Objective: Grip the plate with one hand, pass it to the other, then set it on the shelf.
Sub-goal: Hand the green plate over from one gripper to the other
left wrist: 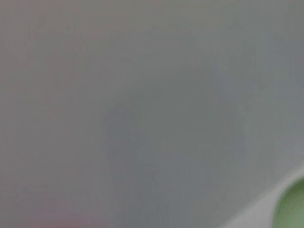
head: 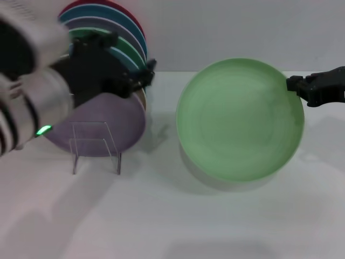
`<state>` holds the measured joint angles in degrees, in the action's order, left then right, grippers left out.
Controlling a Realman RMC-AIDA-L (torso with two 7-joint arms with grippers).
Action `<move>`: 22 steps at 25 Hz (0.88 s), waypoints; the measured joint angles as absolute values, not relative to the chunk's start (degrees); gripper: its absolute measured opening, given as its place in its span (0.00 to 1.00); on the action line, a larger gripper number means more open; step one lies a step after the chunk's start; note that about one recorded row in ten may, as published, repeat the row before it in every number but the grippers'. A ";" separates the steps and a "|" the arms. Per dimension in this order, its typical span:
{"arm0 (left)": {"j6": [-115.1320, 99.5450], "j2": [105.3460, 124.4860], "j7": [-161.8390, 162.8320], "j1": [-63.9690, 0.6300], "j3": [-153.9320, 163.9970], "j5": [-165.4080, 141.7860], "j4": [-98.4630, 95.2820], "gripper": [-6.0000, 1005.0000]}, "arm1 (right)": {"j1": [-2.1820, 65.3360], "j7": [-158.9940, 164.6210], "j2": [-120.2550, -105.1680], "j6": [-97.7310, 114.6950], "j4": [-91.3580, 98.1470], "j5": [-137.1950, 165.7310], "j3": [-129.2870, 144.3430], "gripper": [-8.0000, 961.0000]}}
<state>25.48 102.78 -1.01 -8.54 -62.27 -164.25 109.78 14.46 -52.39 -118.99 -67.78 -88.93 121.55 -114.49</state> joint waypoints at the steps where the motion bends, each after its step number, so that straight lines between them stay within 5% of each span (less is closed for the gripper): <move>1: 31.17 105.14 -4.78 -9.37 -63.94 -162.83 111.39 0.79 | 14.38 -52.60 -119.00 -67.77 -88.92 121.54 -114.50 0.02; 2: 31.17 105.14 -4.78 -9.37 -63.94 -162.83 111.39 0.79 | 14.28 -52.82 -119.01 -67.77 -88.93 121.54 -114.50 0.02; 3: 40.78 111.23 -14.83 -10.42 -68.65 -157.83 113.31 0.79 | 14.01 -53.15 -119.01 -67.78 -88.93 121.54 -114.51 0.02; 7: 48.26 117.96 -28.89 -10.51 -75.55 -150.19 114.22 0.79 | 13.53 -53.97 -119.11 -67.78 -88.93 121.34 -114.42 0.02; 22: 49.98 118.29 -33.58 -17.39 -77.51 -141.75 102.64 0.79 | 11.22 -60.57 -119.27 -67.74 -89.04 116.15 -113.82 0.02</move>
